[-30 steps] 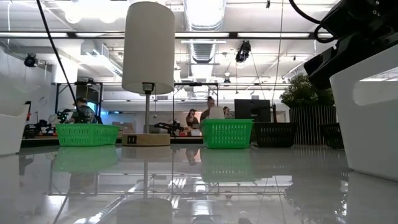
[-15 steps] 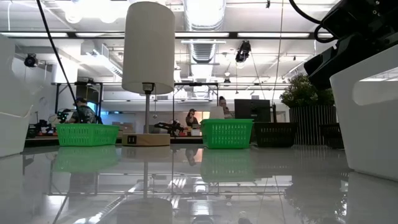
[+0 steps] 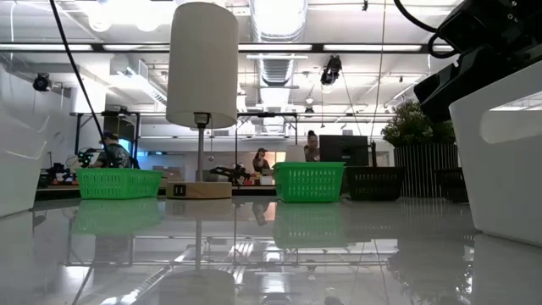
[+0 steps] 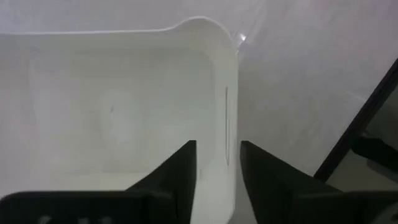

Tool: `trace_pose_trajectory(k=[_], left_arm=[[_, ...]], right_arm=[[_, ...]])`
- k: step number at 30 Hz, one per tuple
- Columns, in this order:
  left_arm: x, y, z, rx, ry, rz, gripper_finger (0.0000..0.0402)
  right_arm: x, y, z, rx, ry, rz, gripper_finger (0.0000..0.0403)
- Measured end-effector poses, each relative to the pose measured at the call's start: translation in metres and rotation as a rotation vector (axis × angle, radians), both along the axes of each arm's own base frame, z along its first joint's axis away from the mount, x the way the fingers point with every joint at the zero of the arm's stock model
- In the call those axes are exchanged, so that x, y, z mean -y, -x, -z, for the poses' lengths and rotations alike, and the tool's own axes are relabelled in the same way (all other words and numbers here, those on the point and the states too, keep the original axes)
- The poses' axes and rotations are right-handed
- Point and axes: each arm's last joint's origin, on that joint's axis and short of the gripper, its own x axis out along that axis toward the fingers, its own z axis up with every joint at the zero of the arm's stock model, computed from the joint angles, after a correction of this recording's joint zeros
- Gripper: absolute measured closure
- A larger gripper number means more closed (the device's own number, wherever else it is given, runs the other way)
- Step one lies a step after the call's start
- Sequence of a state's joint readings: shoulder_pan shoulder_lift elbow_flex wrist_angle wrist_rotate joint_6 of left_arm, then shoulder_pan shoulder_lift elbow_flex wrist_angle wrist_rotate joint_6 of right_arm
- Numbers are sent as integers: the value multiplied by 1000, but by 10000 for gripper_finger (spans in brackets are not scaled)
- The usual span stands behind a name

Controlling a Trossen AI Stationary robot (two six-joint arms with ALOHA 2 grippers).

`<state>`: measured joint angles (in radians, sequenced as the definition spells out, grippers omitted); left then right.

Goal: Stack baskets by color
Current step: Stack the center white bin on top of the other white bin

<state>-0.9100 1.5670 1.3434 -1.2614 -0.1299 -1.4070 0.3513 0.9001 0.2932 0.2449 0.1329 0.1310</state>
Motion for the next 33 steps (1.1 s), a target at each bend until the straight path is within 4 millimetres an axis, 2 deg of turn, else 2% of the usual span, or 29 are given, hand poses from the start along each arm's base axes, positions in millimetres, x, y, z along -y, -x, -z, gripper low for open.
trace_pose_trajectory(k=[4, 10, 12, 19, 23, 27, 33], left_arm=[[-1, -2, 0, 66, -35, -23, 274], [-10, -19, 6, 437, -272, -150, 275], [-13, -26, 13, 489, -282, -180, 286], [-21, -31, 49, 448, -260, -195, 355], [-18, -31, 64, 384, -148, -195, 390], [-11, -30, 63, 311, -16, -174, 398], [2, -27, 49, 191, 161, -126, 396]], right_arm=[[0, 0, 0, 0, 0, 0, 394], [0, 0, 0, 1, 3, -1, 394], [0, 0, 0, 1, 4, -2, 394], [0, 0, 0, 1, 9, -4, 394], [0, 1, 1, -3, 10, -4, 394], [0, 1, 1, -2, 10, -4, 394], [0, 1, 1, -3, 10, -4, 394]])
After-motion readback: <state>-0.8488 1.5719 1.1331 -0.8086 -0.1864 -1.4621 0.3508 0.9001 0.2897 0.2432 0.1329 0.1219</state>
